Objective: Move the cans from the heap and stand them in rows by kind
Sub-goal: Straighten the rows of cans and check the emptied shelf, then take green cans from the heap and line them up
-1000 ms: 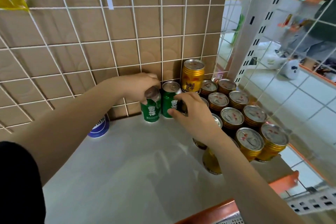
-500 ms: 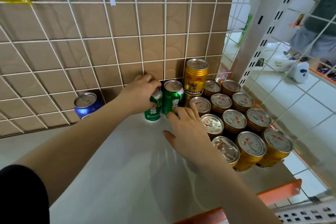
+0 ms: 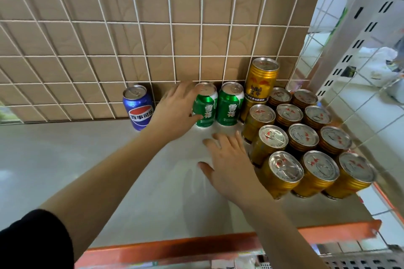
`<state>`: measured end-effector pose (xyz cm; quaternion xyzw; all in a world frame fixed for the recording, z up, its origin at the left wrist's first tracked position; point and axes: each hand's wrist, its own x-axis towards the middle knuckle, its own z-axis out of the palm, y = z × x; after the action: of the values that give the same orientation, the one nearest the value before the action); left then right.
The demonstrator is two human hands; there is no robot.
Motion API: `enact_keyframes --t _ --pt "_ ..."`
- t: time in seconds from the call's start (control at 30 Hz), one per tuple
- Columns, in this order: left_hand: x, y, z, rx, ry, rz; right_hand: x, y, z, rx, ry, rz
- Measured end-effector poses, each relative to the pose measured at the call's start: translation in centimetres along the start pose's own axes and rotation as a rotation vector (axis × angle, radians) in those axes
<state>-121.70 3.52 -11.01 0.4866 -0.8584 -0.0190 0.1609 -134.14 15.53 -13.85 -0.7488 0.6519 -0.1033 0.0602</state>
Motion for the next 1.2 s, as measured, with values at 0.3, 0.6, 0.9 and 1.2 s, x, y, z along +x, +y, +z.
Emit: enact_keyframes --t 0.3,0.6,0.9,1.2 --pt "-15.2 -5.4 -3.0 0.001 0.063 -0.453 -1.7 -7.9 2.6 -0.005 -0.101 0.019" --pt "-35.3 -14.8 -10.3 0.001 0.173 -0.801 -5.5 -23.5 5.7 0.031 -0.095 -0.219" --pt "-55.1 -19.5 -15.3 -0.064 0.24 -1.216 -9.6 -41.6 10.6 0.044 -0.054 -0.563" --pt "-66.5 -22.9 -18.6 -0.206 0.3 -1.45 -10.9 -52.8 12.2 0.072 -0.081 -0.831"
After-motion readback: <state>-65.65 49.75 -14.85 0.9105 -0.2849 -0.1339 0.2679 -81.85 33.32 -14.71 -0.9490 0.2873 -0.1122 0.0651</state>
